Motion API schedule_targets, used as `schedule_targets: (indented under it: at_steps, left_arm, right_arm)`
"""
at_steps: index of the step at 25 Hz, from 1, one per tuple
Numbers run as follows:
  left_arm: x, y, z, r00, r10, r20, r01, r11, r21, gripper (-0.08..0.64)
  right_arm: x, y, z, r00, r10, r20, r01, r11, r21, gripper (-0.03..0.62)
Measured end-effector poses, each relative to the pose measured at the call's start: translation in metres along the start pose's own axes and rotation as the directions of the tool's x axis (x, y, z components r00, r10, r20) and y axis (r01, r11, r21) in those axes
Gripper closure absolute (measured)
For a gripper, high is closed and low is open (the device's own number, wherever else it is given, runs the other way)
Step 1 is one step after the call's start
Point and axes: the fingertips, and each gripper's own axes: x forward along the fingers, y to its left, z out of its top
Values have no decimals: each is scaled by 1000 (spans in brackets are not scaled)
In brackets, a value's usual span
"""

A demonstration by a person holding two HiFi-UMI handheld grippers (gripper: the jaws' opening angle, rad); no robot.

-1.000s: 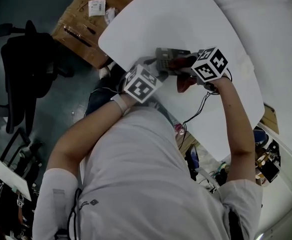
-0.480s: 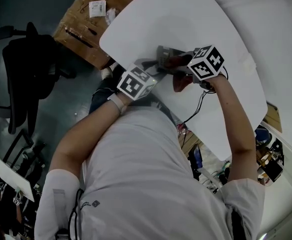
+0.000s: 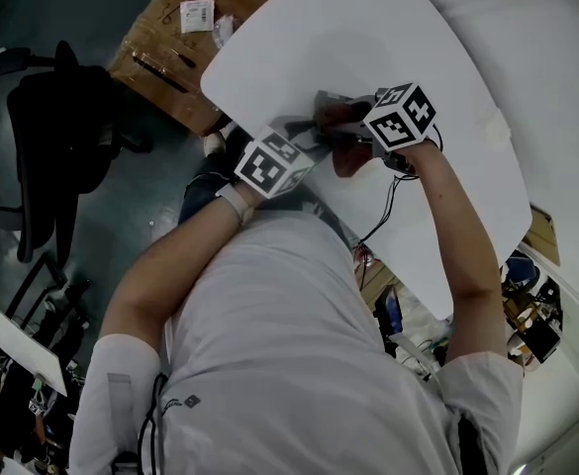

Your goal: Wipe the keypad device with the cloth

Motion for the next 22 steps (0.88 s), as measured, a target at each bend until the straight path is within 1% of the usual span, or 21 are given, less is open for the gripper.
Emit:
schedule_targets:
  at_steps: [5, 11, 14, 18, 22]
  left_arm:
    - [-1, -1, 1, 1000, -12, 9, 12, 1000, -6, 341]
    - [0, -1, 1, 1000, -28, 15, 28, 999, -21, 341]
    - [-1, -1, 0, 999, -33, 17, 33, 999, -32, 341]
    - [-1, -1, 0, 999, -39, 23, 40, 998, -48, 341]
    - [-1, -2, 0, 999, -45, 26, 46, 997, -56, 341]
  right_arm:
    - [3, 2, 3, 1000, -12, -15, 12, 1000, -1, 492]
    - [6, 9, 13, 998, 1, 57, 1, 999, -38, 492]
    - [11, 8, 16, 999, -35, 42, 37, 997, -65, 492]
    - [15, 0, 18, 995, -92, 45, 95, 994, -55, 492]
    - [17, -9, 21, 985, -166, 56, 169, 985, -45, 492]
